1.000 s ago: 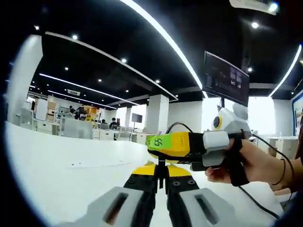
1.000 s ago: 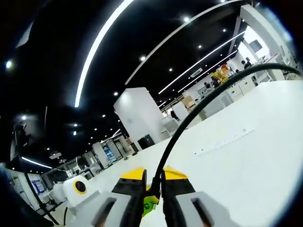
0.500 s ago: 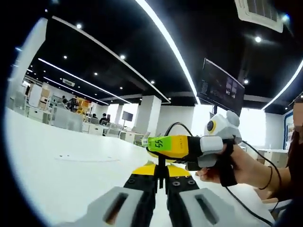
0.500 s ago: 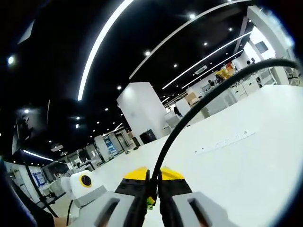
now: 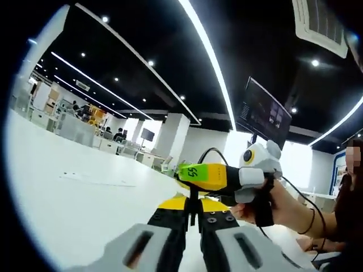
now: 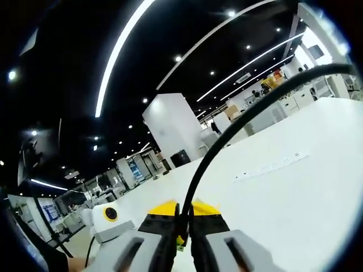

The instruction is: Find the data cable on the table. Grasp the USB connector end of the cable and insert it into the USB port on the table

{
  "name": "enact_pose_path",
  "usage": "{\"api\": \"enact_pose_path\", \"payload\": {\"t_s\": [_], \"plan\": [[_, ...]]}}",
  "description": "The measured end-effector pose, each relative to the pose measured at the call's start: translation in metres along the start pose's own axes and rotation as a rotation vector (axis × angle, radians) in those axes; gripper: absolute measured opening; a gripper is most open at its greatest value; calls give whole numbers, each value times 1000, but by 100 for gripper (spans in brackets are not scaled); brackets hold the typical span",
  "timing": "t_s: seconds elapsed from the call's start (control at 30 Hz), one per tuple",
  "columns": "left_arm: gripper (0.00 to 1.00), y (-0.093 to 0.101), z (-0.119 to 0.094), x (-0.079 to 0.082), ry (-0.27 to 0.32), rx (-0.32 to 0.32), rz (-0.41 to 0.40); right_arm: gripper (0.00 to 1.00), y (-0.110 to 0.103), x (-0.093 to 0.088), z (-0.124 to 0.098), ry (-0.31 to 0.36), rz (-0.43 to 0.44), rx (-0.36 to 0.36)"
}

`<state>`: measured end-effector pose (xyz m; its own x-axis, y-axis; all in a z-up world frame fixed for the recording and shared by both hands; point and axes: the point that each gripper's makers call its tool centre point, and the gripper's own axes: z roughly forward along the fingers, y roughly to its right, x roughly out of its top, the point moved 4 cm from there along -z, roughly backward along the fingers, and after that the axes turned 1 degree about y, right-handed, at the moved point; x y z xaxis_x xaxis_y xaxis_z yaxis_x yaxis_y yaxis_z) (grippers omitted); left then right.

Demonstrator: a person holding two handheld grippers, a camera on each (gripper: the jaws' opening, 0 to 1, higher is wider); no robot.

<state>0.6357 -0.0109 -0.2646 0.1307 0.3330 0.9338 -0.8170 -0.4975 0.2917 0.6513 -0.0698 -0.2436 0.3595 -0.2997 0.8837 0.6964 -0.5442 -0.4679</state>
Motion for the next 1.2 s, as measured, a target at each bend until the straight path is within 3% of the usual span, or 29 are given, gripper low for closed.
{"api": "enact_pose_path", "payload": {"t_s": [0.13, 0.23, 0.33, 0.67, 0.87, 0.97, 1.07, 1.2], "plan": [[9, -2, -1, 4, 11, 22, -8, 8, -2, 3, 3, -7, -23, 0], [10, -5, -3, 7, -6, 59, 32, 8, -4, 3, 7, -24, -45, -4], [21, -9, -4, 6, -20, 97, 61, 8, -2, 0, 10, -52, -87, -20], [22, -24, -9, -3, -75, 149, 105, 8, 14, 5, 13, -43, -46, -46], [23, -31, -8, 2, -124, 162, 128, 8, 26, 20, 15, -36, -46, -78], [24, -38, -6, 13, -115, 180, 121, 8, 33, 29, 16, -42, -89, -109], [24, -48, -3, 25, -129, 214, 177, 8, 42, 43, 19, -45, -125, -139], [24, -54, 2, 38, -139, 213, 162, 8, 55, 64, 23, -44, -192, -199]]}}
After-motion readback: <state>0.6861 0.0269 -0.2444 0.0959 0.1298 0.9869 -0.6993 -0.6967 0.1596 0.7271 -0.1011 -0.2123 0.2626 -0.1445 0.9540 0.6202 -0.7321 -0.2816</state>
